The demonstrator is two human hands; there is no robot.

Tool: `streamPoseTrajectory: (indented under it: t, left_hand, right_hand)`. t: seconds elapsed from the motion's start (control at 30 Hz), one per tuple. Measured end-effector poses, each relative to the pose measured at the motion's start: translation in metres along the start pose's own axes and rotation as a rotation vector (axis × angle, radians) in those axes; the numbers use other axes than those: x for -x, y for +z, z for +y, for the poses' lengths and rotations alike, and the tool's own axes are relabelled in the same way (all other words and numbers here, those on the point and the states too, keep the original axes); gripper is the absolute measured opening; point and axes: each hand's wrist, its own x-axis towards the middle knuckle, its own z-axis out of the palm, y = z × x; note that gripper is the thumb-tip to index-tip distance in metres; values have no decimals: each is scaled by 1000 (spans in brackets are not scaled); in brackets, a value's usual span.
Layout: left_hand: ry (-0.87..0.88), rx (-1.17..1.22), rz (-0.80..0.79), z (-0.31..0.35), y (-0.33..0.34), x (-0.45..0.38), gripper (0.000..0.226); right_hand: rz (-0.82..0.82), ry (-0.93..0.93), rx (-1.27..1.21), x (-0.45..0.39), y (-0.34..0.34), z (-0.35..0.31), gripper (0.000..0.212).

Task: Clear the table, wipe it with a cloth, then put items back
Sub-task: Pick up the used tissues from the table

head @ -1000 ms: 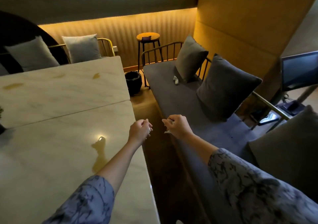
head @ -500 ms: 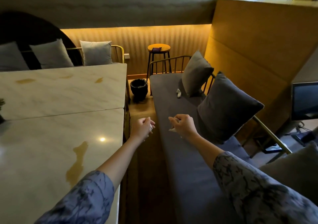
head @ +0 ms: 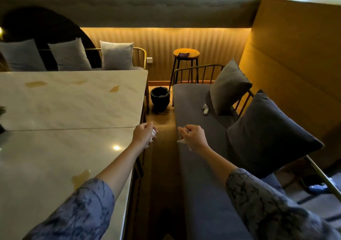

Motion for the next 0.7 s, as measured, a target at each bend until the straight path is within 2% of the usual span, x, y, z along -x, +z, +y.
streamPoseTrajectory:
  t: [0.2, 0.4, 0.7]
  left_hand:
    - [-37, 0, -17, 19, -10, -137, 40]
    - [-68, 3, -3, 51, -28, -258, 41]
    - [-108, 21, 16, 69, -12, -406, 39]
  right_hand:
    - [-34, 42, 6, -142, 29, -13, 29]
    - [3, 93, -78, -280, 55, -46, 37]
    - [-13, 185, -195, -436, 86, -43, 29]
